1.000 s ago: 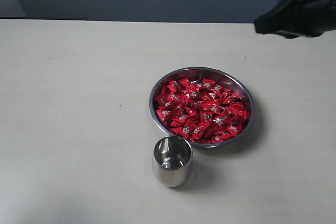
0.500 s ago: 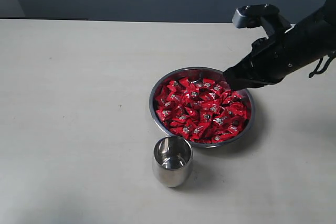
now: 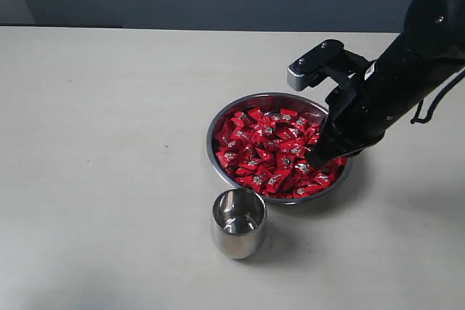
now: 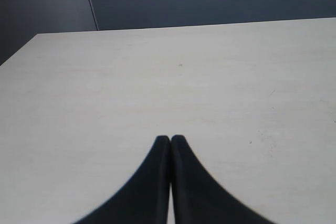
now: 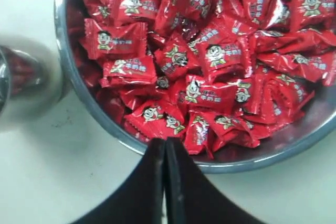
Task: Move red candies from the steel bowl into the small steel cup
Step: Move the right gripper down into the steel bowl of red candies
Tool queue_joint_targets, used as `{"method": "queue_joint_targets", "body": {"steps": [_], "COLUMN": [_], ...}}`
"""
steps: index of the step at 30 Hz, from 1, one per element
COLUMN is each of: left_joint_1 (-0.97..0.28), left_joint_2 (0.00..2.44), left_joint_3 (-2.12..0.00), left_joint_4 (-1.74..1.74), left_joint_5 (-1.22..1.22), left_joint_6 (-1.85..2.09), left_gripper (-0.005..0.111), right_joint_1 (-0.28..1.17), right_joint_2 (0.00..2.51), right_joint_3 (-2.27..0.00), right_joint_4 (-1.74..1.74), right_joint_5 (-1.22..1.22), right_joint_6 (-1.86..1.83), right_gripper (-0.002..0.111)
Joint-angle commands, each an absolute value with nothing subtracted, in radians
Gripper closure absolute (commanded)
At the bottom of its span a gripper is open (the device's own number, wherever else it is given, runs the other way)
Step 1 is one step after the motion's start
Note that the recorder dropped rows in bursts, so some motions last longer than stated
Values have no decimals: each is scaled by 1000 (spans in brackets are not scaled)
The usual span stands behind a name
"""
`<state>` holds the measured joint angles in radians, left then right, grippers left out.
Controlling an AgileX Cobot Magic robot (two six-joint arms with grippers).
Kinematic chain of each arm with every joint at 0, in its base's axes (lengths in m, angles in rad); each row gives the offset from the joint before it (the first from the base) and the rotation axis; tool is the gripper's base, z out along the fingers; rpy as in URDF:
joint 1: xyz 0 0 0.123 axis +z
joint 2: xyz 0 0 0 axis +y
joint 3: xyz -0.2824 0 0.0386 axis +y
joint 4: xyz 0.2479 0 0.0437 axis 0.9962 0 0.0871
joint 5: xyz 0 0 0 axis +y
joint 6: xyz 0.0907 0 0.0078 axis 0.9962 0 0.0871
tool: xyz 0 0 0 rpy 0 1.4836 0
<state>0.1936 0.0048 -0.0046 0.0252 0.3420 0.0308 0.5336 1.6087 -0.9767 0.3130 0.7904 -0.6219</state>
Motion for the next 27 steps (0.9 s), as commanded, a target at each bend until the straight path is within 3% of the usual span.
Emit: {"method": "queue_joint_targets", "body": {"steps": [1, 11, 19, 27], "left_joint_1": [187, 187, 187, 187], "left_joint_2": [0, 0, 0, 0], "left_joint_3": [0, 0, 0, 0], "left_joint_4": [27, 27, 27, 27], "left_joint_5": [334, 334, 334, 334], "left_joint_6": [29, 29, 29, 29], "left_gripper": [106, 106, 106, 106], "right_joint_1": [540, 602, 631, 631], "right_joint_2": [1633, 1739, 1810, 1837], "right_joint_3": [-1016, -1168, -1174, -1174], "right_joint_4": [142, 38, 0, -61], "right_joint_5": [780, 930, 951, 952], "right_joint_6": [-435, -235, -186, -184], "right_gripper": [109, 107, 74, 70]}}
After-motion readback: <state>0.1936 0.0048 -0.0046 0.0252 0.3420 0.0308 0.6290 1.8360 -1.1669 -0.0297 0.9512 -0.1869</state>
